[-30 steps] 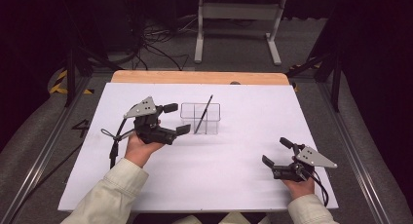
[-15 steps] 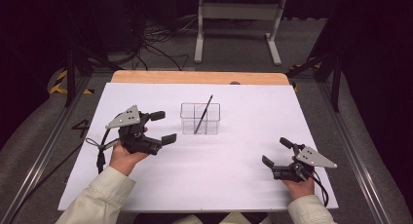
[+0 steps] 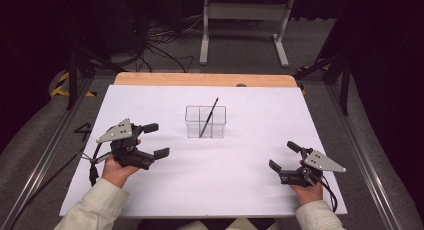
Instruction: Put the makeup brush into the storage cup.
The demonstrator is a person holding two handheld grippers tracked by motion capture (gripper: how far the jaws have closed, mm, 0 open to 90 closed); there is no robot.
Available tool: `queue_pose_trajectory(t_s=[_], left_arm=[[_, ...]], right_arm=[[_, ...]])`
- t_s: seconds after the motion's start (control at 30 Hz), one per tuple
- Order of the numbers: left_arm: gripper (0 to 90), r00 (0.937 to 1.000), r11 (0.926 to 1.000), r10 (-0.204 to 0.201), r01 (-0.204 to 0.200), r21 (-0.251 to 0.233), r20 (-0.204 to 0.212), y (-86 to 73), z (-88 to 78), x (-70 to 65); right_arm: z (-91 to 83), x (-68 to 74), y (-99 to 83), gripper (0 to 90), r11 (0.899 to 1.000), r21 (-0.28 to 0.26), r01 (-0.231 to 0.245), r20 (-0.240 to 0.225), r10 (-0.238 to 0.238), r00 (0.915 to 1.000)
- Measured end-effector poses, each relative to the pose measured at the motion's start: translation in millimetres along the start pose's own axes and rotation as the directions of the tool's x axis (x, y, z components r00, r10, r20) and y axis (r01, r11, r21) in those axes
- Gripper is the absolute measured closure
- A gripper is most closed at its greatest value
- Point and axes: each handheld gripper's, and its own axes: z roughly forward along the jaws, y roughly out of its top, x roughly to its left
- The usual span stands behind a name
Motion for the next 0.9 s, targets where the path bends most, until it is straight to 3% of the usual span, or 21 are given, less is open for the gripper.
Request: queue_pose_trajectory(t_s=[0.47, 0.77, 0.9], left_arm=[[3.1, 0.9995, 0.9993, -0.031, 0.031, -0.023, -0.007, -23.2, -19.0, 0.8], [2.6, 0.9985, 0.9985, -0.053, 0.053, -0.011, -0.017, -38.4, -23.2, 4.0], [2.3, 0.9988, 0.9991, -0.042, 0.042, -0.004, -0.025, -43.7, -23.5, 3.0]], right_arm=[[0.0, -0.3, 0.0, 3.6, 1.0, -0.002, 0.001, -0.003, -0.001, 1.0], [0.1, -0.2, 0.0, 3.6, 1.0, -0.001, 0.0, -0.003, 0.0, 1.0], [0.1, -0.3, 0.0, 3.6, 1.0, -0.001, 0.0, -0.004, 0.0, 1.0]])
